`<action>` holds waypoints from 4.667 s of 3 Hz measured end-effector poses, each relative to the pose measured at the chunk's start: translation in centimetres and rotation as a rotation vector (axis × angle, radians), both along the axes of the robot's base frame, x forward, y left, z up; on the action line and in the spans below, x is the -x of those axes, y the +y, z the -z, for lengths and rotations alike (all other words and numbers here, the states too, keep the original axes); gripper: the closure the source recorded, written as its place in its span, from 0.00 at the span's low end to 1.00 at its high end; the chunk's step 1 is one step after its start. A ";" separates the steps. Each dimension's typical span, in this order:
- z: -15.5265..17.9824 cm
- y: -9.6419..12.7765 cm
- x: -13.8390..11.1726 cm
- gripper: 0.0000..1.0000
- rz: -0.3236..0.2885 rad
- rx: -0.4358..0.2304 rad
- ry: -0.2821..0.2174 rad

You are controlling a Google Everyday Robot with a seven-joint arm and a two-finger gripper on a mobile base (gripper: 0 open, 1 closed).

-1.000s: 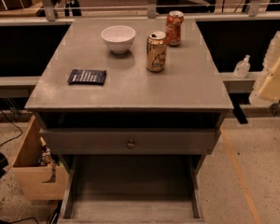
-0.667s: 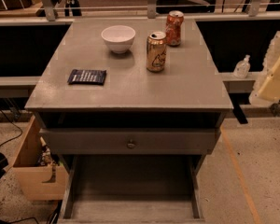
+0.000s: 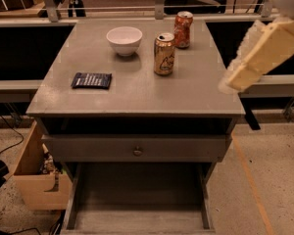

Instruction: Place rxbar blueberry into middle drawer

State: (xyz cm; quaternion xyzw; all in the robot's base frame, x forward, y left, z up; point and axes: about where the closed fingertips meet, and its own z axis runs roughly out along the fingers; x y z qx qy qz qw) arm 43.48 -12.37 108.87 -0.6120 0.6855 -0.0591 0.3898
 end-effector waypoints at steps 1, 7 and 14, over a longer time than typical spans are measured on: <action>-0.1 4.7 -3.3 0.00 -0.108 -0.167 -0.064; 11.7 27.7 -14.6 0.00 -0.379 -0.461 0.225; 27.0 29.5 -20.9 0.41 -0.435 -0.491 0.454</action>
Offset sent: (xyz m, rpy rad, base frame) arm 0.0814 0.2172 0.0021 0.6464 0.0280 0.3764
